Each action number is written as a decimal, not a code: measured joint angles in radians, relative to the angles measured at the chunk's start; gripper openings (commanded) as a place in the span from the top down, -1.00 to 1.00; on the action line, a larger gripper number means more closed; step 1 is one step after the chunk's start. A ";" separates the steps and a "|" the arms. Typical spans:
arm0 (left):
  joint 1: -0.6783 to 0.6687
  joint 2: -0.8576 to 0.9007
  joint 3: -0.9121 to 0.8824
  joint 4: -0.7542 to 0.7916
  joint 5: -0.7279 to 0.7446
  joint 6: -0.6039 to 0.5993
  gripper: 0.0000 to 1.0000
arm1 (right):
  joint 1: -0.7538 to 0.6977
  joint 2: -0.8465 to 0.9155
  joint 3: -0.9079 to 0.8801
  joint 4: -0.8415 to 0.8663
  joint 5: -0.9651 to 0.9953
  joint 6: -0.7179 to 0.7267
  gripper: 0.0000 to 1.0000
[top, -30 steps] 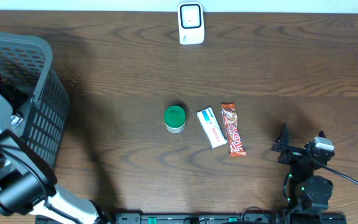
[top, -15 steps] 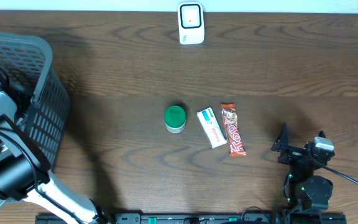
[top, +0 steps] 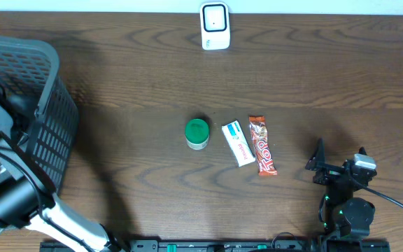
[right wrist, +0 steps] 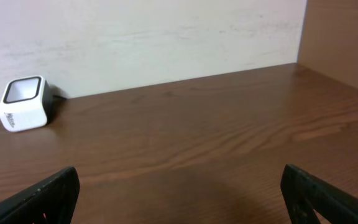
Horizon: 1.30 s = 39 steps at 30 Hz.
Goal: Scan the item barcode
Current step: 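Carry the orange Kleenex pack with the left gripper and set it left of container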
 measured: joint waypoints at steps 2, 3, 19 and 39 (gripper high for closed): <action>0.003 -0.106 -0.008 -0.015 0.033 0.000 0.20 | 0.000 0.000 0.000 0.000 0.000 0.000 -0.99; 0.003 -0.193 -0.008 -0.013 0.063 -0.001 0.20 | 0.000 0.000 0.000 0.000 0.000 0.000 -0.99; -0.567 -0.897 -0.009 -0.264 0.711 0.083 0.17 | 0.001 0.000 0.000 0.000 0.000 0.000 -0.99; -0.961 -0.477 -0.311 -0.275 0.431 0.588 0.07 | 0.001 0.000 0.000 0.000 0.000 0.000 -0.98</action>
